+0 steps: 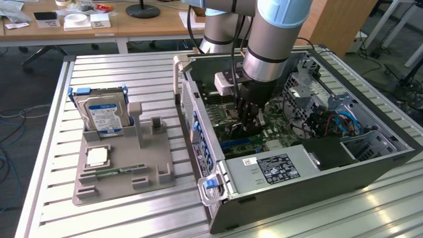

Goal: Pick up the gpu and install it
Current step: 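Insert the gpu into the slot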

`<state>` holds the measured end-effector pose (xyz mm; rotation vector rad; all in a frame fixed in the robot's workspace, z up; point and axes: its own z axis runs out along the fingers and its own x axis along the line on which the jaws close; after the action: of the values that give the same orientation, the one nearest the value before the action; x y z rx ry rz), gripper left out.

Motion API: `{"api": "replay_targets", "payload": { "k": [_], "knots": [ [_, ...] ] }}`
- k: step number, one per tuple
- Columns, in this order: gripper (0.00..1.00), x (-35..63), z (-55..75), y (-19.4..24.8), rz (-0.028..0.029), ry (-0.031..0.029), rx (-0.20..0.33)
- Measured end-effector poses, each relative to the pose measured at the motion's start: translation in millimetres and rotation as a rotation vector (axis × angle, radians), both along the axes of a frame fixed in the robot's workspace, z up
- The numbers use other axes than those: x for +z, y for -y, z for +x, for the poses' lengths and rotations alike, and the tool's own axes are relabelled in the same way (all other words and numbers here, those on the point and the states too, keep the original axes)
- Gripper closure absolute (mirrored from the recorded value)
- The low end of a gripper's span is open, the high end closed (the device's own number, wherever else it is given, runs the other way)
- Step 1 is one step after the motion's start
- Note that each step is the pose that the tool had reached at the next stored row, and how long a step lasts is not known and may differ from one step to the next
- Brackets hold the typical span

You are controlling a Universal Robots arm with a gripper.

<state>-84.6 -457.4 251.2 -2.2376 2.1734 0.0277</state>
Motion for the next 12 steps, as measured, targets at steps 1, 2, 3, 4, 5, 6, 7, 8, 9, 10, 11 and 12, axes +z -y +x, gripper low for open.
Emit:
{"api": "replay_targets", "payload": {
  "k": [1, 2, 3, 4, 5, 6, 7, 8, 9, 10, 11, 12],
  "knots": [
    [0.73, 0.0, 0.0, 0.0, 0.0, 0.0, 0.0],
    [0.73, 0.0, 0.0, 0.0, -0.0001, -0.0001, 0.0],
    [0.73, -0.4, -0.1, 0.0, 0.0002, 0.0001, 0.0],
    [0.73, -1.1, -0.1, -0.1, 0.0004, 0.0002, 0.0],
    [0.73, -1.5, -0.1, -0.1, 0.0003, 0.0001, 0.0],
    [0.73, -1.6, -0.1, 0.0, 0.0001, 0.0, 0.0],
    [0.73, -1.6, -0.1, 0.0, 0.0, -0.0001, 0.0],
    [0.73, -1.6, -0.1, 0.0, -0.0002, -0.0001, 0.0],
    [0.73, -2.3, -0.1, 0.0, 0.0003, 0.0001, 0.0],
    [0.73, -2.8, -0.1, 0.0, 0.0003, 0.0001, 0.0],
    [0.73, -3.0, -0.1, 0.0, 0.0001, 0.0, 0.0],
    [0.73, -2.9, -0.1, 0.0, 0.0, 0.0, 0.0]
  ]
}}
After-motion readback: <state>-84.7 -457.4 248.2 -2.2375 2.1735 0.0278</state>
